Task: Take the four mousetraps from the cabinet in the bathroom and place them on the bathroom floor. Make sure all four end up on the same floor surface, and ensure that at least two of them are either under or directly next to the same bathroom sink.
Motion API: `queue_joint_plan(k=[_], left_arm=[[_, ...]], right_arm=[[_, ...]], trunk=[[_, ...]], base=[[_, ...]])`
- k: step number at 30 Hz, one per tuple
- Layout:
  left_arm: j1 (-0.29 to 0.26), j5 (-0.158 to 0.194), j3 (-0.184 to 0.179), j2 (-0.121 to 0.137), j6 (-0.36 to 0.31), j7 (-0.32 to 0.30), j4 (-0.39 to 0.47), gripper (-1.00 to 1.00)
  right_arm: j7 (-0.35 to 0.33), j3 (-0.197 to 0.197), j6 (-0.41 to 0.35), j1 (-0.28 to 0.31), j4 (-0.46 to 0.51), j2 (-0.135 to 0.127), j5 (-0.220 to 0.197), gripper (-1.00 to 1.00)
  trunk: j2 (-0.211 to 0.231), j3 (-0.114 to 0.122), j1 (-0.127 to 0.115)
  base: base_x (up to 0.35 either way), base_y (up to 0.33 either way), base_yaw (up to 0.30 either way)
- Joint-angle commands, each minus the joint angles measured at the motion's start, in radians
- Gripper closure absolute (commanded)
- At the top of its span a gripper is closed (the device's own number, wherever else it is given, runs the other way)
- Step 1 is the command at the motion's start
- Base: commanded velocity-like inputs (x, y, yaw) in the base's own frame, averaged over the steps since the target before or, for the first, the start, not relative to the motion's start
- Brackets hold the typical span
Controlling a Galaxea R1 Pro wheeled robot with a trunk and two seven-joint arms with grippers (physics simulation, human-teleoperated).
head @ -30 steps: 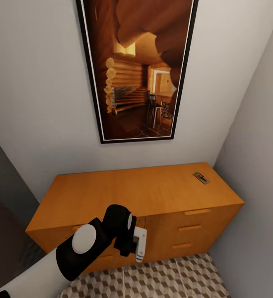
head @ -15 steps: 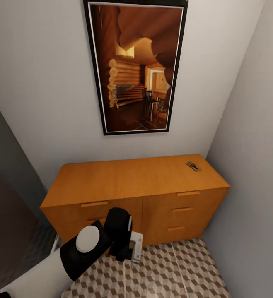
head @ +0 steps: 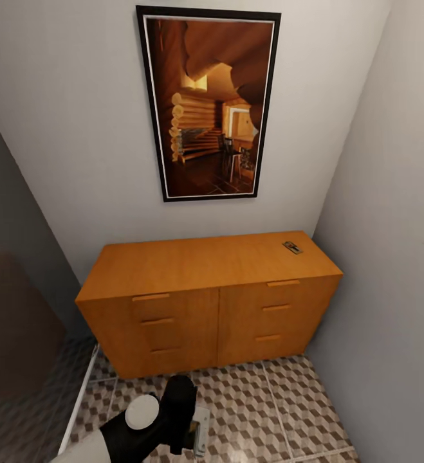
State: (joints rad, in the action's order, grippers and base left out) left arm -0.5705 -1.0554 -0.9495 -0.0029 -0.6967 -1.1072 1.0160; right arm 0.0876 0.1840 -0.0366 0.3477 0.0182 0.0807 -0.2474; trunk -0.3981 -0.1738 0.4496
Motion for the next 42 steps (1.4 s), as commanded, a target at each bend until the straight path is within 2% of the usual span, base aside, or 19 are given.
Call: queue_joint_plan(k=[1,5,6,8,9,10,11,14,16,17,19,22,27,28,30,32,34,37,42], left_arm=[[0.016,0.048,-0.002,0.001,-0.001,0.066,-0.032,1.0],[0.051,0.228,-0.003,0.006,0.036,0.28,-0.117,1.0],[0.058,0.294,-0.003,0.008,0.062,0.348,-0.15,1.0],[0.066,0.478,-0.001,0.012,0.162,0.523,-0.246,1.0],[0.067,0.519,-0.001,0.012,0.186,0.559,-0.267,1.0],[0.068,0.604,0.0,0.013,0.235,0.636,-0.311,1.0],[0.069,0.648,0.0,0.013,0.26,0.676,-0.335,1.0],[0.07,0.875,0.001,0.013,0.407,0.875,-0.455,1.0],[0.071,0.962,0.001,0.013,0.477,0.942,-0.506,1.0],[0.071,1.041,0.001,0.013,0.551,0.996,-0.561,1.0],[0.072,1.136,0.0,0.012,0.657,1.047,-0.653,1.0],[0.073,1.238,0.0,0.007,0.773,1.083,-0.79,1.0],[0.093,1.373,0.002,0.01,0.876,1.098,-0.892,1.0],[0.104,1.422,0.003,0.013,0.932,1.1,-0.911,1.0],[0.116,1.47,0.003,0.016,1.008,1.102,-0.938,1.0],[0.133,1.557,0.003,0.015,1.19,1.104,-1.015,1.0],[0.142,1.603,0.003,0.012,1.298,1.107,-1.053,1.0],[0.164,1.652,0.004,0.011,1.38,1.112,-1.078,1.0],[0.192,1.747,0.004,0.013,1.415,1.121,-1.087,1.0]], right_arm=[[0.004,0.008,0.002,0.0,0.002,-0.001,-0.009,-1.0],[0.004,0.008,0.021,0.0,0.002,-0.003,-0.008,-1.0],[0.004,0.008,0.032,0.0,0.002,-0.003,-0.008,-1.0],[0.006,0.008,0.071,0.0,0.002,-0.005,-0.008,-1.0],[0.006,0.007,0.079,0.0,0.002,-0.005,-0.008,-1.0],[0.008,0.007,0.097,0.0,0.002,-0.006,-0.007,-1.0],[0.009,0.007,0.106,0.0,0.002,-0.008,-0.007,-1.0],[0.009,0.006,0.15,0.0,0.004,-0.015,-0.008,-1.0],[0.009,0.006,0.169,0.0,0.005,-0.017,-0.008,-1.0],[0.01,0.006,0.189,0.0,0.005,-0.02,-0.009,-1.0],[0.009,0.007,0.219,0.0,0.006,-0.023,-0.01,-1.0],[0.009,0.006,0.259,0.0,0.007,-0.028,-0.01,-1.0],[0.009,0.006,0.292,0.0,0.016,-0.033,-0.01,-1.0],[0.009,0.006,0.299,0.0,0.019,-0.035,-0.01,-1.0],[0.009,0.006,0.309,0.0,0.021,-0.039,-0.01,-1.0],[0.01,0.006,0.34,0.0,0.024,-0.046,-0.008,-1.0],[0.012,0.006,0.368,0.0,0.029,-0.056,-0.007,-1.0],[0.014,0.006,0.393,0.0,0.059,-0.074,-0.006,-1.0],[0.026,0.006,0.396,0.0,0.142,-0.092,-0.004,-1.0]], trunk=[[-0.002,-0.002,0.0],[-0.002,-0.002,0.0],[-0.002,-0.002,0.0],[-0.002,-0.002,0.0],[-0.002,-0.002,0.0],[-0.002,-0.002,0.0],[-0.002,-0.002,0.0],[-0.002,-0.002,0.0],[-0.002,-0.002,0.0],[-0.002,-0.002,0.0],[-0.002,-0.002,0.0],[-0.002,-0.002,0.0],[-0.002,-0.002,0.0],[-0.002,-0.002,0.0],[-0.002,-0.002,0.0],[-0.002,-0.002,0.0],[-0.002,-0.002,0.0],[-0.002,-0.002,0.0],[-0.002,-0.002,0.0]], base=[[-0.041,-0.012,0.0],[-0.018,-0.005,0.0],[-0.007,-0.002,0.0],[-0.003,-0.001,0.0],[-0.002,-0.001,0.0],[-0.001,0.0,0.0],[0.0,0.0,0.0],[0.0,0.0,0.0],[0.0,0.0,0.0],[0.0,0.0,0.0],[0.0,0.0,0.0],[0.0,0.0,0.0],[0.0,0.0,0.0],[0.0,0.0,0.0],[0.0,0.0,0.0],[0.0,0.0,0.0],[0.0,0.0,0.0],[0.0,0.0,0.0],[0.0,0.0,0.0]])
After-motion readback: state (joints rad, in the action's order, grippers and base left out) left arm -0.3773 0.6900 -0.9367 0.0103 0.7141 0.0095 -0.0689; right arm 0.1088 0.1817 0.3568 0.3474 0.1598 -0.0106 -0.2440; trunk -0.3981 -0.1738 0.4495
